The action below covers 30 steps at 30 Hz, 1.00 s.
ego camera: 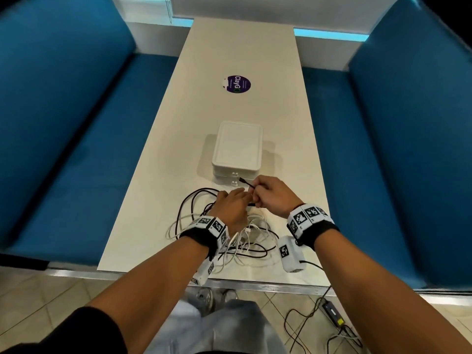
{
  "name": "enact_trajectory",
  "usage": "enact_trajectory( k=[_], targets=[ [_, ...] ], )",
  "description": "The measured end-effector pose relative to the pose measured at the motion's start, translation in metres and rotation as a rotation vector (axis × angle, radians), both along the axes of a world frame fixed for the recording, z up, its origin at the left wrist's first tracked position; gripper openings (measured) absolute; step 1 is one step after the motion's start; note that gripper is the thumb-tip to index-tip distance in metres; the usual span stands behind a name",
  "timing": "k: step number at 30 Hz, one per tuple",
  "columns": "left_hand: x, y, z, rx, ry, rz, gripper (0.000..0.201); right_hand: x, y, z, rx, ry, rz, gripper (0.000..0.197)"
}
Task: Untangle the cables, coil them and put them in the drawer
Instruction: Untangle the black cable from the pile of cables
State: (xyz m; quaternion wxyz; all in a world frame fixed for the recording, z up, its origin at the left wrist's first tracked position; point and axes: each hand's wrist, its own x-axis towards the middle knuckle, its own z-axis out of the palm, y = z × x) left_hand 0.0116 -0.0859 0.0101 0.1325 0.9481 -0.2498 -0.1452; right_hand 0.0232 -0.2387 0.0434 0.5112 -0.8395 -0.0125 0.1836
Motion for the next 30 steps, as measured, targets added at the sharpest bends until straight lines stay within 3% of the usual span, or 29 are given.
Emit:
enact_trajectory(
  k=[4, 7, 15, 20, 24, 26, 30],
  targets=[
    [0.002, -0.003, -0.003, -0.236, -0.056, 0.049, 0.029, 0.000, 0.012, 0.012, -0.085, -0.106, 0.009, 0.020],
    [0.001, -0.002, -0.009, -0.206, -0.138, 0.018, 0.015, -0.003, 0.016, 0.018, -0.146, -0.171, 0.022, 0.022],
    [-0.007, 0.023, -0.026, 0.154, -0.432, -0.161, 0.037, -0.031, 0.018, 0.009, -0.491, -0.351, 0.199, 0.025],
    [-0.006, 0.042, -0.024, 0.112, -0.489, -0.109, 0.025, -0.030, 0.002, 0.010, -0.798, -0.363, 0.168, 0.029],
    [-0.012, 0.030, -0.025, 0.078, -0.471, -0.068, 0.030, -0.038, 0.007, 0.005, -1.042, -0.332, 0.178, 0.023],
    [-0.012, 0.026, -0.025, 0.065, -0.460, -0.046, 0.029, -0.042, 0.012, 0.001, -1.003, -0.279, 0.172, 0.025],
    [-0.010, 0.028, -0.020, 0.044, -0.420, 0.001, 0.020, -0.042, 0.024, -0.002, -0.734, -0.153, 0.131, 0.027]
  ],
)
